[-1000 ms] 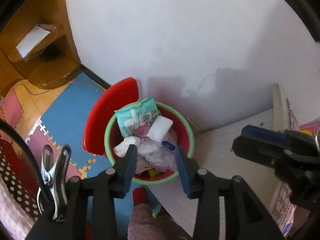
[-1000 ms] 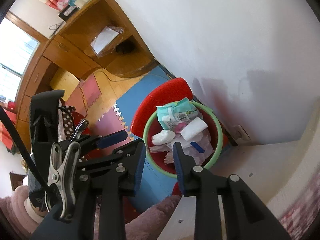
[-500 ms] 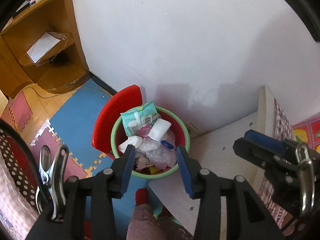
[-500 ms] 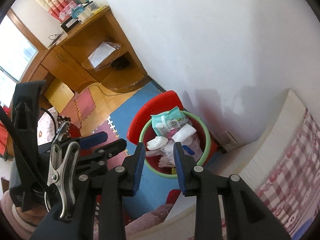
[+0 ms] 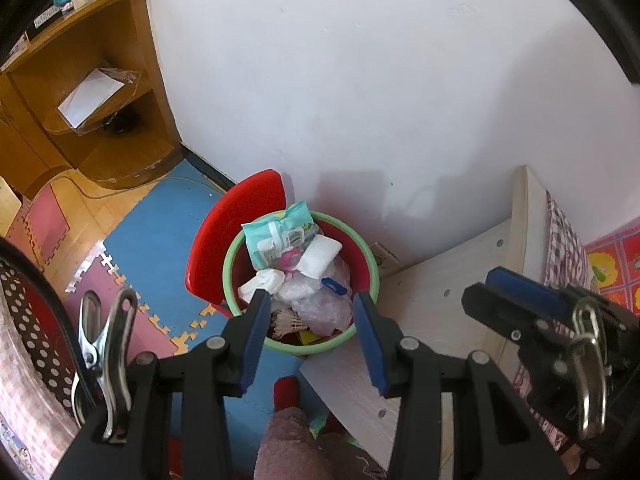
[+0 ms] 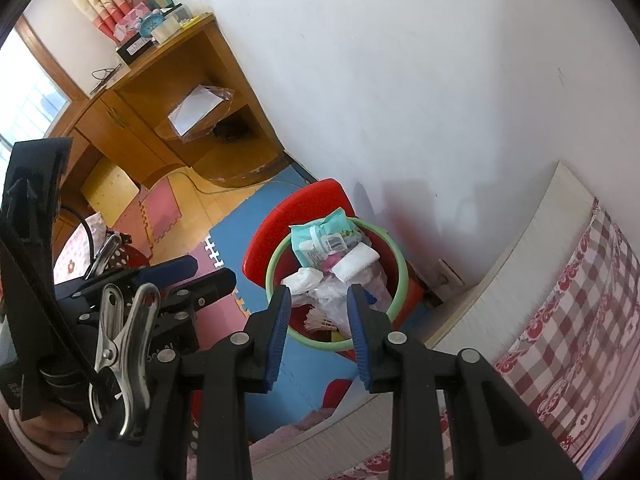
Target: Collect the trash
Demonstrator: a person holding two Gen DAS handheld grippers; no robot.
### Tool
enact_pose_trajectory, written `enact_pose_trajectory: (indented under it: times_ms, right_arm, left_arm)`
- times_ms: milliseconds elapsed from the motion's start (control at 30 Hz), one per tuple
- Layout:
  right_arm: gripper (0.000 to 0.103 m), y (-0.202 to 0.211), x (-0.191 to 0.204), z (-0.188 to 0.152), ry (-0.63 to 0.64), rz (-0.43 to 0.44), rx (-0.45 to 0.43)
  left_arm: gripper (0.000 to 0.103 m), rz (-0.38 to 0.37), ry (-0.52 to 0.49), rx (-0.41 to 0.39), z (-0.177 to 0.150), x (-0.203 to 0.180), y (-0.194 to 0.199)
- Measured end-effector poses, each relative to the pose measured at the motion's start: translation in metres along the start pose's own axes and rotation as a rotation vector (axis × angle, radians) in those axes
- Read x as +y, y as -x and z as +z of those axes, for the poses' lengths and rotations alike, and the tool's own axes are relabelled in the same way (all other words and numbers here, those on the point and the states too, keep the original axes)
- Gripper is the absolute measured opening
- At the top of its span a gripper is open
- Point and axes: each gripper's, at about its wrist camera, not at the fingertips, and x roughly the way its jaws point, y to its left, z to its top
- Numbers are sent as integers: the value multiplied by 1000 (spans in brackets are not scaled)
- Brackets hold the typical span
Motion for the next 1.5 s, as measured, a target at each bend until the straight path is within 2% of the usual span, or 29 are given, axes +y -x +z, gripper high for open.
enact_pose_trajectory:
  times_ms: [1500]
  right_arm:
    - [30, -1, -3, -4, -19, -10, -1]
  left_arm:
    - [45, -7, -38, 3, -4, -10, 2]
